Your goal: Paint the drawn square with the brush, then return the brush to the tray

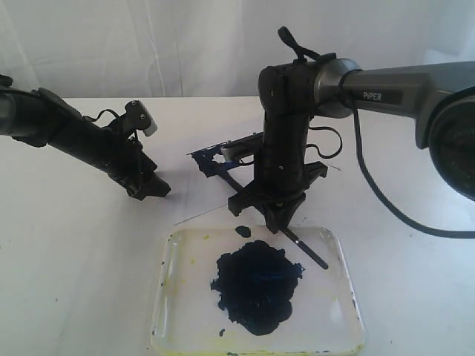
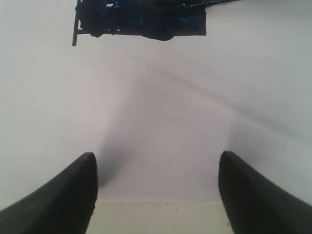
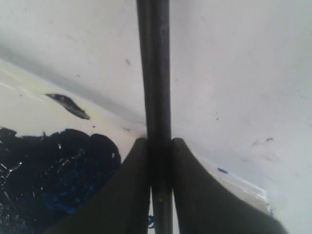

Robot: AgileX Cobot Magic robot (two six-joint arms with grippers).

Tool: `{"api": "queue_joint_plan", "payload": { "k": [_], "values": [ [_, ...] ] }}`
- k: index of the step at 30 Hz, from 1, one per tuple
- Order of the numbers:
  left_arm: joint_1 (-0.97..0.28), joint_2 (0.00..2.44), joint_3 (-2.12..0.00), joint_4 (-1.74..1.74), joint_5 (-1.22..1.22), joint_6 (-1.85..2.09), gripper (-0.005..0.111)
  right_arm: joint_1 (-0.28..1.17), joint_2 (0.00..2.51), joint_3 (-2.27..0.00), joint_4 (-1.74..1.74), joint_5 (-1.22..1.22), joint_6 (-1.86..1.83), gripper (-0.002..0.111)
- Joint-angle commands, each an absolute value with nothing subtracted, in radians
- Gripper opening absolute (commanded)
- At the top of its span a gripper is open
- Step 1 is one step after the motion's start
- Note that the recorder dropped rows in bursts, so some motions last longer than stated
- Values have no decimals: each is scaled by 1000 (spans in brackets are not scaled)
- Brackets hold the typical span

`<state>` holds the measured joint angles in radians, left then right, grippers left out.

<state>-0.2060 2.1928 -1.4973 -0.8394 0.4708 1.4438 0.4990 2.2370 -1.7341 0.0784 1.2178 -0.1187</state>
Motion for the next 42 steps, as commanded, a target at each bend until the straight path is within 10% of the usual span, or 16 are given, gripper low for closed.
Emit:
{"api": "queue_joint_plan", "payload": {
  "k": [1, 42],
  "values": [
    [-211, 2224, -1478, -743, 484, 1457, 72, 499, 2254, -1769, 66, 1221, -130, 0],
    [-211, 2224, -1478, -743, 497, 1486, 72, 499, 2264, -1824, -61, 1221, -149, 0]
  ]
}}
